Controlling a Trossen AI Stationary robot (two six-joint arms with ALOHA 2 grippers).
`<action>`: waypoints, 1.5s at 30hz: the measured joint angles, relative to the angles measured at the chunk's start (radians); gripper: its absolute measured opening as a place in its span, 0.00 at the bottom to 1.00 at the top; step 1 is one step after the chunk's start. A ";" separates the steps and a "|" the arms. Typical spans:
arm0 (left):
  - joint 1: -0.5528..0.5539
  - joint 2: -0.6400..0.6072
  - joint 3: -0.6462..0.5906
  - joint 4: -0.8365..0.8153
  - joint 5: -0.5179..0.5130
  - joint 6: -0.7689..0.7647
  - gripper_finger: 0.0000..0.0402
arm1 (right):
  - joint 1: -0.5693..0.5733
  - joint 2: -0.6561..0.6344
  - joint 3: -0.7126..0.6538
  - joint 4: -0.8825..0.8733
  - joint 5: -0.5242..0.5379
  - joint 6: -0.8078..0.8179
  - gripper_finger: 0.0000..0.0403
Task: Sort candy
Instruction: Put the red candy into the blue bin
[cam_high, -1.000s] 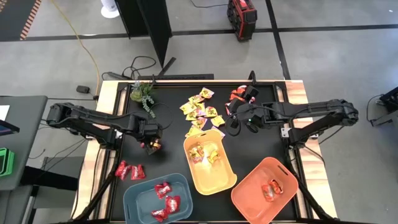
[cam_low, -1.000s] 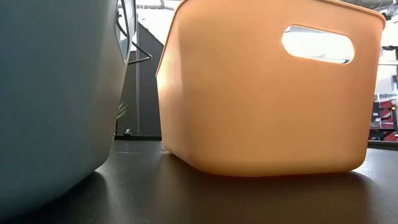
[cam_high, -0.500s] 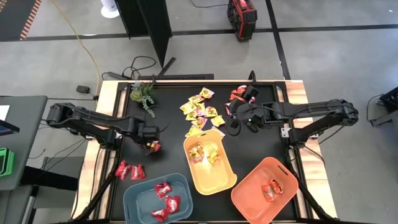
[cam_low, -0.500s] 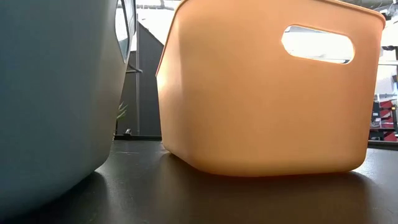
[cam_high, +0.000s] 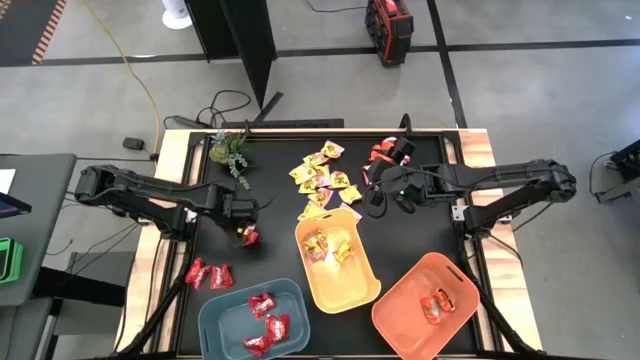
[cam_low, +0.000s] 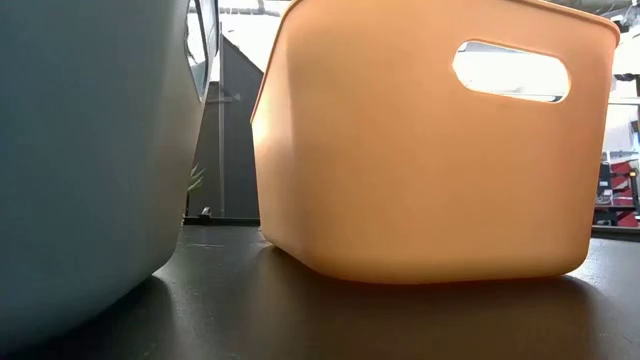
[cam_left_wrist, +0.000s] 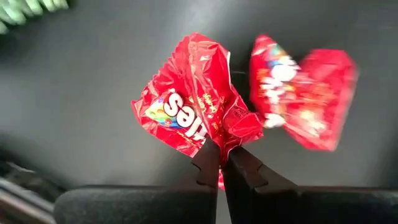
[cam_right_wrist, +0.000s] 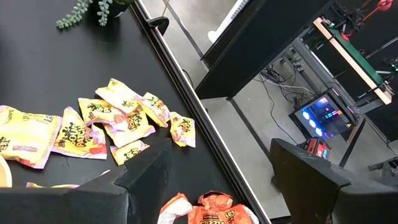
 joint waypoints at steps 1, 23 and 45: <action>-0.008 -0.003 0.033 -0.029 0.001 0.012 0.01 | 0.000 0.000 0.000 0.000 0.000 0.000 0.72; -0.443 -0.014 0.296 0.364 0.522 0.036 0.02 | -0.021 0.000 0.000 -0.015 0.000 -0.002 0.72; -0.477 0.040 0.281 0.145 0.036 -0.183 0.43 | -0.017 0.000 0.000 -0.028 0.000 0.018 0.72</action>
